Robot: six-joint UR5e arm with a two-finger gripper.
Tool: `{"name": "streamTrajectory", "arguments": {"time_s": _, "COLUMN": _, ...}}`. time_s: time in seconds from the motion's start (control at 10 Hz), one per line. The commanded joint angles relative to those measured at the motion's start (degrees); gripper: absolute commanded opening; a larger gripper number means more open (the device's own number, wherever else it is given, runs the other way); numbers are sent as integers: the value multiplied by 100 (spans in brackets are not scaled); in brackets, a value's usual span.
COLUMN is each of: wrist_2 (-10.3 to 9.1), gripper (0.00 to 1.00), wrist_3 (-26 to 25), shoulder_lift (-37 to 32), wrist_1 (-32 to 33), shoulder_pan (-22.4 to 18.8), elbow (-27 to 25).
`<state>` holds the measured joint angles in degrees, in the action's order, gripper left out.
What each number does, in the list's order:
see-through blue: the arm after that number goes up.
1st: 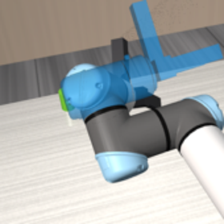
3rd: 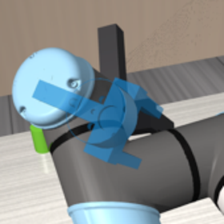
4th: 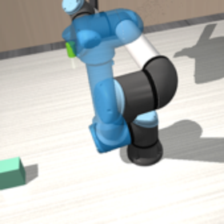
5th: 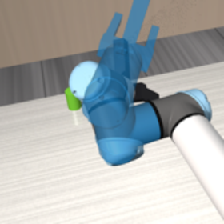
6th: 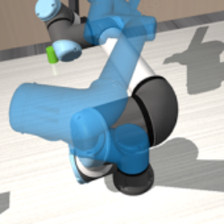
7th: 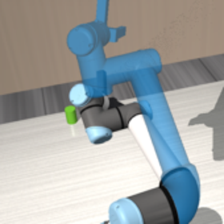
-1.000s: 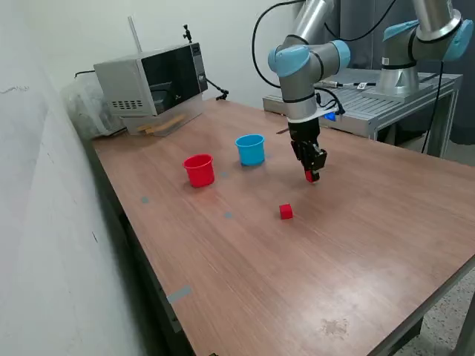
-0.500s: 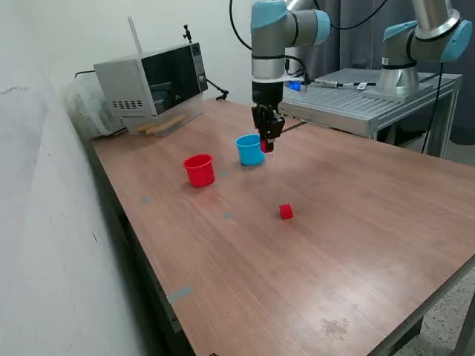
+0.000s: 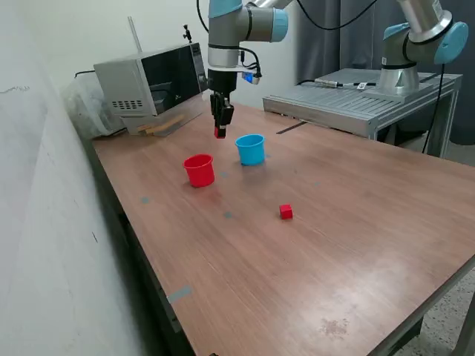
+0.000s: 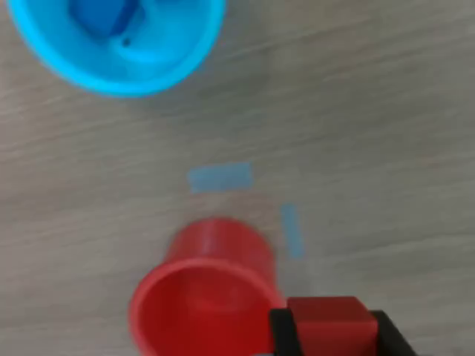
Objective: Place red objects in the red bin, and blue objects in the blue bin.
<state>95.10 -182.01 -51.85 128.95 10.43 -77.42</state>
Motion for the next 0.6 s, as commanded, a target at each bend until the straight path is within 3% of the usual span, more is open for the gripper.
{"name": "streamTrajectory", "arguments": {"time_s": 0.0, "wrist_2": 9, "gripper": 0, "wrist_3": 140, "shoulder_lift": 394, "wrist_1": -10, "shoulder_pan": 258, "elbow": 456}}
{"name": "streamTrajectory", "arguments": {"time_s": 0.5, "wrist_2": 9, "gripper": 0, "wrist_3": 166, "shoulder_lift": 807, "wrist_1": -1, "shoulder_pan": 258, "elbow": 878}}
